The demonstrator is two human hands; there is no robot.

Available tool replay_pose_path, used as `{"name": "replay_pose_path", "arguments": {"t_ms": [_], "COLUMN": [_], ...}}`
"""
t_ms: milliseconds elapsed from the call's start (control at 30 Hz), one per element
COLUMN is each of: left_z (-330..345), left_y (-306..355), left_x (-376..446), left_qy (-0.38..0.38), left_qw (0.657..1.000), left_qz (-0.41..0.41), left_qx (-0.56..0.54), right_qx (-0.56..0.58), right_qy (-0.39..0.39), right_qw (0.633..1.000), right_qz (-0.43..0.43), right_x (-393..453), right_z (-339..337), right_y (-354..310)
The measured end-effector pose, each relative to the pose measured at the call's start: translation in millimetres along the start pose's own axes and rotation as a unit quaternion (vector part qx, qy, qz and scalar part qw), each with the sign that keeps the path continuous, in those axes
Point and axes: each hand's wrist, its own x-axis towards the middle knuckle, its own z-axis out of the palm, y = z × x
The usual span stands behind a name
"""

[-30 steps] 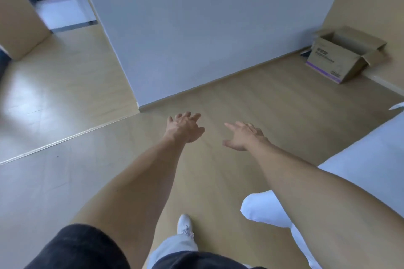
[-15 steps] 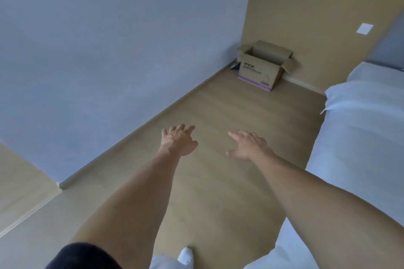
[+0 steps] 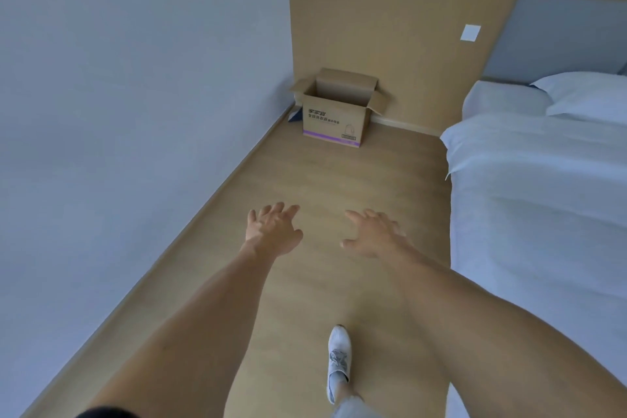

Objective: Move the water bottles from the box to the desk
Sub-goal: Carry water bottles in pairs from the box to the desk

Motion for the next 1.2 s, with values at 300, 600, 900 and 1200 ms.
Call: {"name": "replay_pose_path", "arguments": {"t_ms": [300, 600, 900, 1200], "left_z": [-72, -107, -134, -186], "left_y": [27, 50, 44, 20], "left_x": [199, 356, 552, 739], "left_qy": [0.002, -0.017, -0.024, -0.047], "left_qw": [1.0, 1.0, 0.998, 0.994], "left_qz": [-0.011, 0.013, 0.061, 0.094], "left_qx": [0.006, 0.017, 0.008, 0.019], "right_qx": [0.029, 0.033, 0.013, 0.034], "right_qy": [-0.015, -0.03, -0.029, -0.023], "right_qw": [0.999, 0.999, 0.998, 0.996], "right_qz": [0.0, 0.017, 0.05, 0.083], "right_x": [185, 321, 485, 648], "right_z": [-81, -137, -198, -276], "right_y": [46, 83, 102, 99]}}
